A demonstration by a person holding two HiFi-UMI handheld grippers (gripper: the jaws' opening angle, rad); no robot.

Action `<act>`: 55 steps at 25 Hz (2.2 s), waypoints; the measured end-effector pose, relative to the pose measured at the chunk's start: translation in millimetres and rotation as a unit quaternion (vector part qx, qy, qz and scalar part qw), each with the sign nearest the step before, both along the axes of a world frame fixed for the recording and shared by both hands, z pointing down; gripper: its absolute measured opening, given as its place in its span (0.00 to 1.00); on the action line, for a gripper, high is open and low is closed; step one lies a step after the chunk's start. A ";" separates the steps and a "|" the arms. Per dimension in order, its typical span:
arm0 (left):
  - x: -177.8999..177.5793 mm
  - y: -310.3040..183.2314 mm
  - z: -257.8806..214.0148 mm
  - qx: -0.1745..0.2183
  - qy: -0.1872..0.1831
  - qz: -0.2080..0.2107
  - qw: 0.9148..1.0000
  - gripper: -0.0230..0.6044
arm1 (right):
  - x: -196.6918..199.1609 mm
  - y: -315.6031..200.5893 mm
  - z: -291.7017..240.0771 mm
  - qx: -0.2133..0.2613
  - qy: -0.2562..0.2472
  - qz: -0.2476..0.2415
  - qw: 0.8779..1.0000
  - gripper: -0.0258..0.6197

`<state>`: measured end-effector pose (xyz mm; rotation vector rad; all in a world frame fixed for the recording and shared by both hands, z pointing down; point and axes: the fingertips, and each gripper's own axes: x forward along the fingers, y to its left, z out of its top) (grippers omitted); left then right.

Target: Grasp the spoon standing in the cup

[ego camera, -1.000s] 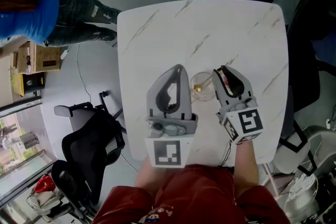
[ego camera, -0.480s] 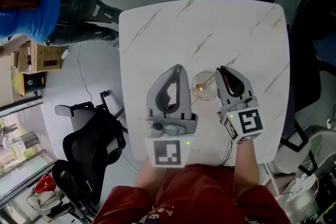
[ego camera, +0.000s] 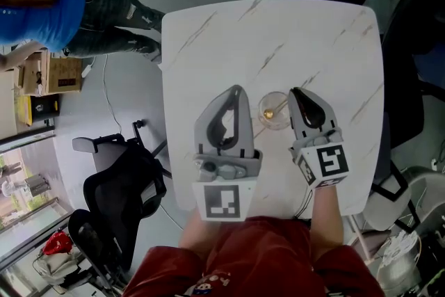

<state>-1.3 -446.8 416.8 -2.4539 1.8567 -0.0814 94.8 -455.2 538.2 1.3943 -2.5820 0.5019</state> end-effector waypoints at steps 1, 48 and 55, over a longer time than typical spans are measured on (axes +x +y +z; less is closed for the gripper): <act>-0.9 1.4 -0.8 0.001 0.001 -0.001 1.000 0.05 | -0.4 1.1 -1.0 0.002 0.001 0.001 1.000 0.08; -31.9 101.1 -78.6 0.071 0.047 0.049 0.995 0.05 | 5.2 75.2 -112.9 0.127 0.067 0.122 0.982 0.06; -35.7 116.8 -93.3 0.084 0.051 0.066 0.993 0.05 | -0.4 91.0 -139.0 0.151 0.074 0.132 0.977 0.06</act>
